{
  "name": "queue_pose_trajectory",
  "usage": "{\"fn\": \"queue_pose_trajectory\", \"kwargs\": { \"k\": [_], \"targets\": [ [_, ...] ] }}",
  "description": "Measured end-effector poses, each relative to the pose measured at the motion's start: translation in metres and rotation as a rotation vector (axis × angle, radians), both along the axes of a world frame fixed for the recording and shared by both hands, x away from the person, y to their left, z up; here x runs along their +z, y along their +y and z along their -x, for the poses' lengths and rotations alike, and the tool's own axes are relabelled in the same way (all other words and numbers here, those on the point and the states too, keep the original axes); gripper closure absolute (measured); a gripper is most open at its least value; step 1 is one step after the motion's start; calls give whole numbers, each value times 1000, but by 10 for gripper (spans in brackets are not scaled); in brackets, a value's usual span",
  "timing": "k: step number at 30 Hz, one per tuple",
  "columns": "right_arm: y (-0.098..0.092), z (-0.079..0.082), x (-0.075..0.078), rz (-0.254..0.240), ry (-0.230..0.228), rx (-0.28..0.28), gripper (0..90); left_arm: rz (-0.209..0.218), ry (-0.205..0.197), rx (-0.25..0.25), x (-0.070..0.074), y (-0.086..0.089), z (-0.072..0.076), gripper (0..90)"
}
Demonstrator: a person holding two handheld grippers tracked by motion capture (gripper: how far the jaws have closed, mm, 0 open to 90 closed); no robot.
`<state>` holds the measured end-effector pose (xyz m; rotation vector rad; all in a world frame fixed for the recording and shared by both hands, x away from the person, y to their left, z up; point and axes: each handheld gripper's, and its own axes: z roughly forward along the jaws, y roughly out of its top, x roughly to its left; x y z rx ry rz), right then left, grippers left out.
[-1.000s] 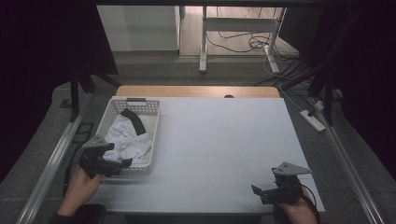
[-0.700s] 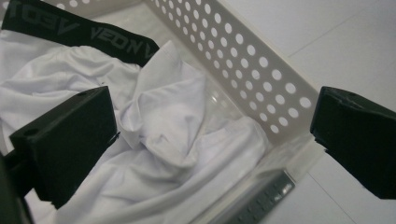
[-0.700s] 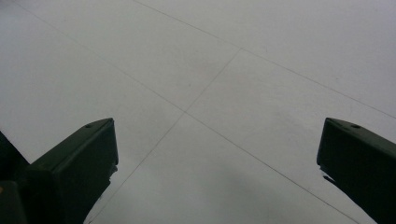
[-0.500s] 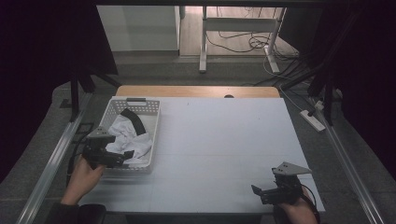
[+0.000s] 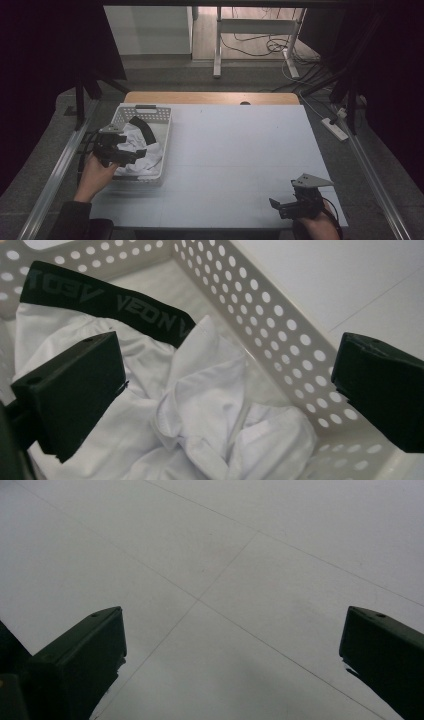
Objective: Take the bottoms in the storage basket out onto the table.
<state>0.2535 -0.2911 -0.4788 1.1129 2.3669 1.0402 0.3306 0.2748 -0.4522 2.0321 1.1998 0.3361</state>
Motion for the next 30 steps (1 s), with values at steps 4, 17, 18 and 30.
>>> {"fn": "queue_pose_trajectory", "kwargs": {
  "k": [4,17,18,30],
  "targets": [
    [0,0,0,0,1,0,0,-9,3,-12,1,2,-7,5],
    [0,0,0,3,4,-3,0,-26,33,-36,-8,4,-34,6],
    [0,0,0,3,4,-3,0,-27,37,-38,-9,4,-36,6],
    [0,-1,0,7,6,-1,0,-66,138,-33,-29,7,-57,1]
  ]
}}
